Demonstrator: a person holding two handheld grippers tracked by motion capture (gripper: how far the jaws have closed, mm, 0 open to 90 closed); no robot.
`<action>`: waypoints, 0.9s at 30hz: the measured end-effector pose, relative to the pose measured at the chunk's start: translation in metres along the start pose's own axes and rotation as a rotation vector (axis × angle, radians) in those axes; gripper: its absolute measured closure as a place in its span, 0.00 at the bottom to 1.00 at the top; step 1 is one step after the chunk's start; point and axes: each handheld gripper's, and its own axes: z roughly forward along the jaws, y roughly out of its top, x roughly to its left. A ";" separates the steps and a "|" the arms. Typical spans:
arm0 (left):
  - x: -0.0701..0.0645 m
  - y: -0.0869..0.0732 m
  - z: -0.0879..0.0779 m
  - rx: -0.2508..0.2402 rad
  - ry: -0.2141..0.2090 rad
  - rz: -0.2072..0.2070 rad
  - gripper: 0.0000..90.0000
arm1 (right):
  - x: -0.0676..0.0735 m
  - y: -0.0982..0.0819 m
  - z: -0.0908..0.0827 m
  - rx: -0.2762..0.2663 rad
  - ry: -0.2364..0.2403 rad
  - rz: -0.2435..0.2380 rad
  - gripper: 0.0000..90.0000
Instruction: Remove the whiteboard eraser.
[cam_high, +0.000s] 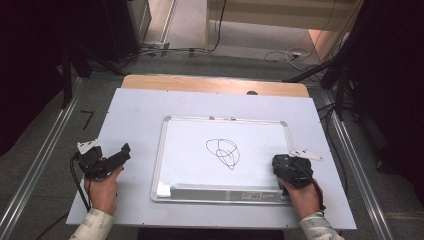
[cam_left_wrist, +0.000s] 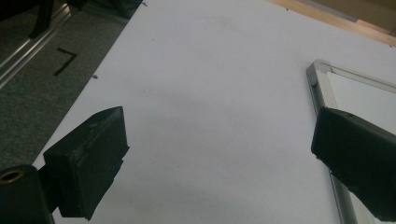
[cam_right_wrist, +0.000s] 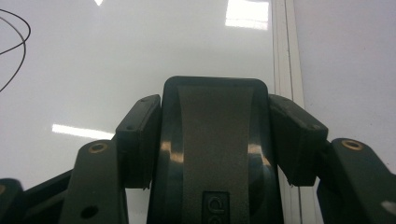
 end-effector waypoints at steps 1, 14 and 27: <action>0.000 0.000 0.000 0.000 0.002 -0.004 0.05 | 0.000 0.000 0.000 0.000 0.000 0.001 0.41; 0.000 0.000 0.001 0.003 -0.008 -0.008 0.05 | 0.003 -0.001 0.003 0.005 -0.001 -0.048 0.42; 0.001 0.001 0.001 0.004 -0.015 -0.016 0.05 | 0.000 0.005 -0.004 -0.057 0.024 -0.061 0.43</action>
